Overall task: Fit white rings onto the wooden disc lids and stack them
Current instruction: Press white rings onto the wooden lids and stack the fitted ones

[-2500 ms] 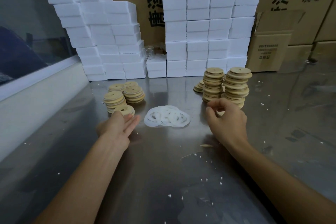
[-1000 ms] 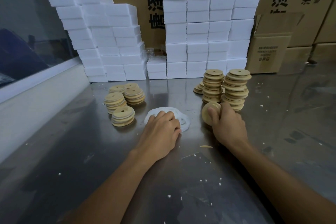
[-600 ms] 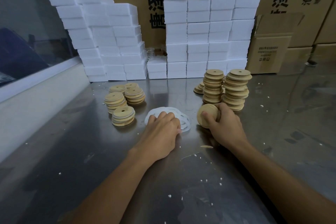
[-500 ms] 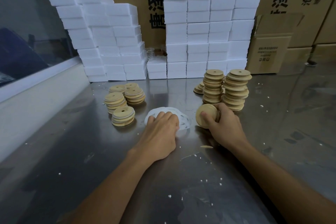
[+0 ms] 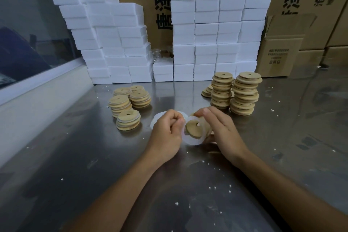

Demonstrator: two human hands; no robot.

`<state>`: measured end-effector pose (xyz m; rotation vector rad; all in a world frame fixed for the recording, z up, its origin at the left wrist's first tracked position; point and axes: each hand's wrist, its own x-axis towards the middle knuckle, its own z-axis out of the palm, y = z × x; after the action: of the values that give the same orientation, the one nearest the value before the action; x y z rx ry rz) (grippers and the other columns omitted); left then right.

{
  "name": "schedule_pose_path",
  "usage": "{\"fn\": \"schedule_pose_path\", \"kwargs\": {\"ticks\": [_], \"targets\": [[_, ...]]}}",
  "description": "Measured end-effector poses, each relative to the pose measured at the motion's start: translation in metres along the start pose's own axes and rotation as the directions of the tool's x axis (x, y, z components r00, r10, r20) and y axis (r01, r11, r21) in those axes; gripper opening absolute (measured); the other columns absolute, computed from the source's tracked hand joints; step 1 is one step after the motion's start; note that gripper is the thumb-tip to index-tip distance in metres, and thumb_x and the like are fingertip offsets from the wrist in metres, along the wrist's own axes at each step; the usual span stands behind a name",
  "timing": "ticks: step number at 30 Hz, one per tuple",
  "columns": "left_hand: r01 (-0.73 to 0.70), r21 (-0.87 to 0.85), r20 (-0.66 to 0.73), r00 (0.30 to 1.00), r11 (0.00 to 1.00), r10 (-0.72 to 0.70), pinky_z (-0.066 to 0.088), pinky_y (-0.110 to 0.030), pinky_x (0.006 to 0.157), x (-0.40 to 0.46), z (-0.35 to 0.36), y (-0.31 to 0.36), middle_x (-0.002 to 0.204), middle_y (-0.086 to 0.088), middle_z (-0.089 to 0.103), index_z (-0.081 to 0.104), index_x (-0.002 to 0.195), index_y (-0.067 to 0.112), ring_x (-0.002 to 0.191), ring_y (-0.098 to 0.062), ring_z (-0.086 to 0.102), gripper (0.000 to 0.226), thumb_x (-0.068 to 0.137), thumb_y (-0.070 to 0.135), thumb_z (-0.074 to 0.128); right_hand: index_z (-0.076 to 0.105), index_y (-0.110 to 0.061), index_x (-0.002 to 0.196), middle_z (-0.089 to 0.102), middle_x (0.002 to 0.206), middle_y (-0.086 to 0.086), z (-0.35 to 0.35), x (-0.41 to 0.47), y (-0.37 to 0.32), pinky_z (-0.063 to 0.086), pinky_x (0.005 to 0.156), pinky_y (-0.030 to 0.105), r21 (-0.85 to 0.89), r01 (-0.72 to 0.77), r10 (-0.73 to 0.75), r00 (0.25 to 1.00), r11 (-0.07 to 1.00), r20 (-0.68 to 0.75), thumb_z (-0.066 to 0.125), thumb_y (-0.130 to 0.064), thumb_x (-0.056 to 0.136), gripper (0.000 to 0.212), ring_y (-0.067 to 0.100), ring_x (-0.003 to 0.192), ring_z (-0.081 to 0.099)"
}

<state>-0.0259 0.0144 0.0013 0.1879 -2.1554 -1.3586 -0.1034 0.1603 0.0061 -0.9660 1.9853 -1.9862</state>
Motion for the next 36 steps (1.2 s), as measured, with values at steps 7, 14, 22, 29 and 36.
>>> {"fn": "schedule_pose_path", "kwargs": {"ticks": [7, 14, 22, 29, 36], "targets": [[0.072, 0.094, -0.074, 0.995, 0.993, -0.065, 0.046, -0.028, 0.062, 0.001, -0.001, 0.000, 0.074, -0.001, 0.057, 0.052, 0.079, 0.020, 0.063, -0.014, 0.053, 0.020, 0.098, 0.012, 0.050, 0.064, -0.020, 0.088, 0.067, 0.083, 0.005, 0.010, -0.003, 0.007, 0.056, 0.047, 0.033, -0.126, 0.104, -0.100, 0.994, 0.987, 0.034, 0.063, -0.026, 0.096, 0.010, 0.022, 0.062, 0.066], [0.342, -0.335, 0.127, 0.940, 0.878, -0.317, 0.055, -0.032, 0.051, -0.002, 0.000, 0.006, 0.103, -0.012, 0.069, 0.063, 0.103, 0.011, 0.079, -0.028, 0.072, 0.011, 0.092, 0.014, 0.064, 0.060, -0.020, 0.092, 0.063, 0.075, -0.004, 0.007, -0.002, 0.009, 0.049, 0.061, 0.025, -0.310, 0.226, -0.239, 0.971, 0.924, -0.006, 0.058, -0.024, 0.100, 0.009, 0.006, 0.067, 0.057], [0.170, -0.393, -0.089, 0.971, 0.904, -0.221, 0.060, -0.035, 0.057, -0.001, -0.002, 0.004, 0.079, -0.003, 0.074, 0.068, 0.075, 0.011, 0.072, -0.023, 0.073, 0.016, 0.084, -0.002, 0.071, 0.061, -0.025, 0.092, 0.067, 0.087, -0.017, 0.005, 0.001, 0.012, 0.060, 0.073, 0.043, -0.268, 0.160, -0.195, 0.975, 0.950, -0.109, 0.060, -0.023, 0.098, 0.007, 0.010, 0.085, 0.067], [0.110, -0.242, -0.152, 0.977, 0.964, -0.149, 0.061, -0.035, 0.060, 0.002, -0.003, -0.003, 0.084, -0.009, 0.074, 0.069, 0.071, 0.017, 0.077, -0.021, 0.073, 0.021, 0.085, 0.001, 0.070, 0.067, -0.022, 0.086, 0.074, 0.085, -0.007, 0.000, 0.005, 0.016, 0.062, 0.074, 0.044, -0.269, 0.105, -0.135, 0.986, 0.957, -0.096, 0.067, -0.019, 0.094, 0.008, 0.010, 0.085, 0.072], [0.193, -0.322, -0.100, 0.967, 0.927, -0.236, 0.059, -0.028, 0.060, 0.002, -0.011, -0.003, 0.078, -0.009, 0.075, 0.070, 0.075, 0.005, 0.076, -0.021, 0.074, 0.011, 0.082, -0.003, 0.072, 0.069, -0.010, 0.085, 0.076, 0.082, 0.004, -0.004, 0.009, 0.012, 0.063, 0.071, 0.039, -0.209, 0.021, -0.036, 0.997, 0.978, -0.068, 0.071, -0.011, 0.090, 0.005, 0.016, 0.078, 0.075]]}}
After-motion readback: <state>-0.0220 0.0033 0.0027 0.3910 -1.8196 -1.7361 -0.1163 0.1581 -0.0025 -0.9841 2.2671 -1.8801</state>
